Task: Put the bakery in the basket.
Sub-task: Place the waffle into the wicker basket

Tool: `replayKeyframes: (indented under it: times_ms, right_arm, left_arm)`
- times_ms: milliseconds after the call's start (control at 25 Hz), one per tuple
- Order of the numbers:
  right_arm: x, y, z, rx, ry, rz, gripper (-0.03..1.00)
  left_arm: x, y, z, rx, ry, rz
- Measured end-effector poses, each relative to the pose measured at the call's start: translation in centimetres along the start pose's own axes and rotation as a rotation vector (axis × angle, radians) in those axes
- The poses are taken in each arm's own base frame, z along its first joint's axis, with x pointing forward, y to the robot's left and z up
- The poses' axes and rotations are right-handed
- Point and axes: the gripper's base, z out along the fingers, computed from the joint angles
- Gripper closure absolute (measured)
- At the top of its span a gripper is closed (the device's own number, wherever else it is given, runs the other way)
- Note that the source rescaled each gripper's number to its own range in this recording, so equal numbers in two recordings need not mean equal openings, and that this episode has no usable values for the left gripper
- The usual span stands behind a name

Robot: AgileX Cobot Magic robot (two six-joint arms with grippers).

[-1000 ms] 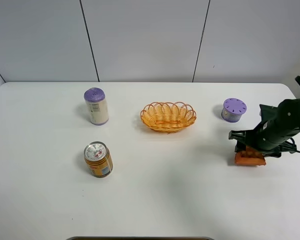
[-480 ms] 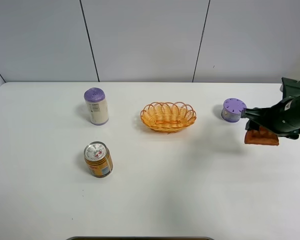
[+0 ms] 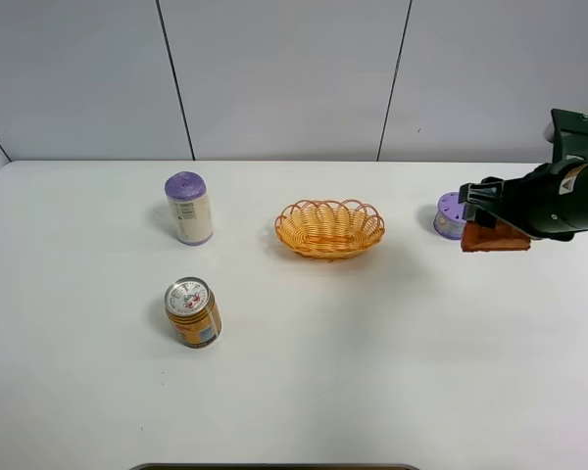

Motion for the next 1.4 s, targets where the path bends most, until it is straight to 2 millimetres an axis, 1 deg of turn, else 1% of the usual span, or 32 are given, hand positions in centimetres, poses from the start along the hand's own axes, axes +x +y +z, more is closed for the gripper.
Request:
replayKeyframes:
  times_ms: [200, 360, 640, 720, 840, 960, 1120, 1240, 1400]
  right_arm:
    - [-0.3, 2.8, -0.2, -0.112, -0.092, -0.036, 0.95]
    - [-0.7, 4.6, -0.5, -0.197, -0.179, -0.031, 0.95]
    - [-1.2, 6.5, -1.1, -0.291, -0.282, -0.026, 0.95]
    - [-1.7, 7.3, -1.2, -0.309, -0.288, -0.037, 0.95]
    - [-3.1, 9.2, -1.1, -0.337, -0.297, -0.087, 0.95]
    - [-3.8, 10.7, -0.1, -0.347, -0.280, -0.133, 0.95]
    - [-4.4, 12.1, 2.1, -0.340, -0.257, -0.190, 0.95]
    - [-4.4, 12.7, 4.2, -0.325, -0.225, -0.214, 0.95]
    - [-3.8, 13.2, 7.1, -0.307, -0.176, -0.221, 0.95]
  left_arm:
    - [0.0, 0.0, 0.0, 0.000, 0.000, 0.000]
    - [0.0, 0.0, 0.0, 0.000, 0.000, 0.000]
    - [0.0, 0.0, 0.0, 0.000, 0.000, 0.000]
    - [0.0, 0.0, 0.0, 0.000, 0.000, 0.000]
    - [0.0, 0.0, 0.0, 0.000, 0.000, 0.000]
    - [0.0, 0.0, 0.0, 0.000, 0.000, 0.000]
    - [0.0, 0.0, 0.0, 0.000, 0.000, 0.000]
    - [0.0, 0.0, 0.0, 0.000, 0.000, 0.000]
    - [0.0, 0.0, 0.0, 0.000, 0.000, 0.000]
